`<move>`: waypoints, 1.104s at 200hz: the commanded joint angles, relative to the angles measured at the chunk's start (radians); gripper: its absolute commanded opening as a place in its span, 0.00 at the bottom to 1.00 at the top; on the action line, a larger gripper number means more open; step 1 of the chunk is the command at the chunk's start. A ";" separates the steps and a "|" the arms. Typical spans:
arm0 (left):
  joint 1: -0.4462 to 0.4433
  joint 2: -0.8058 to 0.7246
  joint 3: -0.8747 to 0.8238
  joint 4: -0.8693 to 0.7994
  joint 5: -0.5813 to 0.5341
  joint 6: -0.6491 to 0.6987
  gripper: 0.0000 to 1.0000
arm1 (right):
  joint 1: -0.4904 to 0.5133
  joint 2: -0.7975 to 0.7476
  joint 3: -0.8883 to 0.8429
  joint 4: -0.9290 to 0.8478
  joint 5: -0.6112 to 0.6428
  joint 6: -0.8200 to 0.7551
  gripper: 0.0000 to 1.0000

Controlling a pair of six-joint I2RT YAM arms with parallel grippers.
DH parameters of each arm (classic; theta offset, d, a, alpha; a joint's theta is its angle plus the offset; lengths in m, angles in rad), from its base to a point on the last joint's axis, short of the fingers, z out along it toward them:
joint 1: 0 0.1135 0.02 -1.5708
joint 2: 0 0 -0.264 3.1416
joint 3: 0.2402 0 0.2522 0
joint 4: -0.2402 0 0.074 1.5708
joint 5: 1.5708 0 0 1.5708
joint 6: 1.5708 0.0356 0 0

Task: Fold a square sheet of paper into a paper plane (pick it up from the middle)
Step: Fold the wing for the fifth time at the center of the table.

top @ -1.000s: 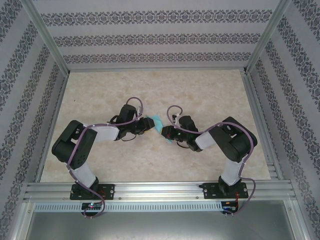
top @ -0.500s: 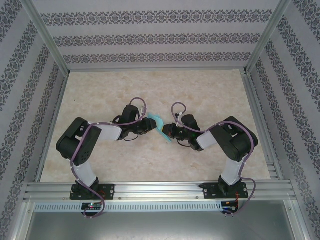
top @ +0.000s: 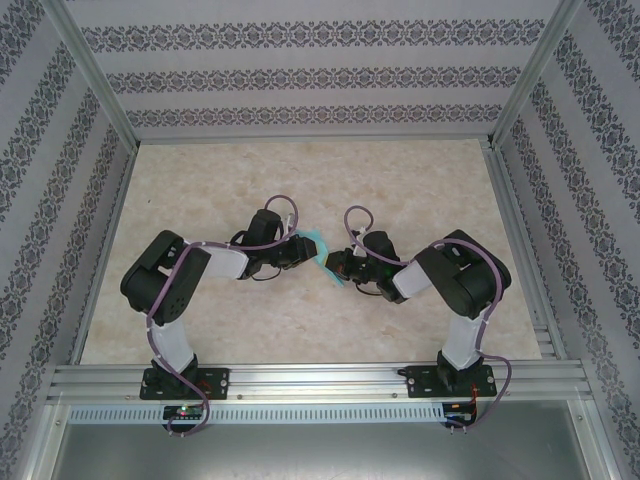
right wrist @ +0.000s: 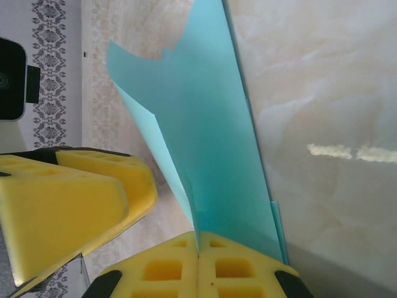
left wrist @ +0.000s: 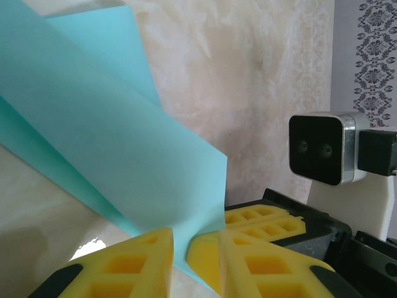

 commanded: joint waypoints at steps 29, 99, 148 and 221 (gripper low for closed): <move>-0.016 0.027 0.032 0.051 0.023 0.028 0.25 | -0.015 0.018 -0.002 -0.004 -0.009 0.016 0.00; -0.019 0.059 0.053 0.056 0.042 0.037 0.23 | -0.018 0.035 0.007 -0.032 -0.010 0.016 0.00; -0.021 0.080 0.059 0.047 0.025 0.042 0.19 | -0.021 0.043 0.008 -0.037 -0.012 0.016 0.00; -0.023 0.098 0.073 -0.002 -0.007 0.059 0.18 | -0.025 0.045 0.015 -0.077 -0.021 0.002 0.01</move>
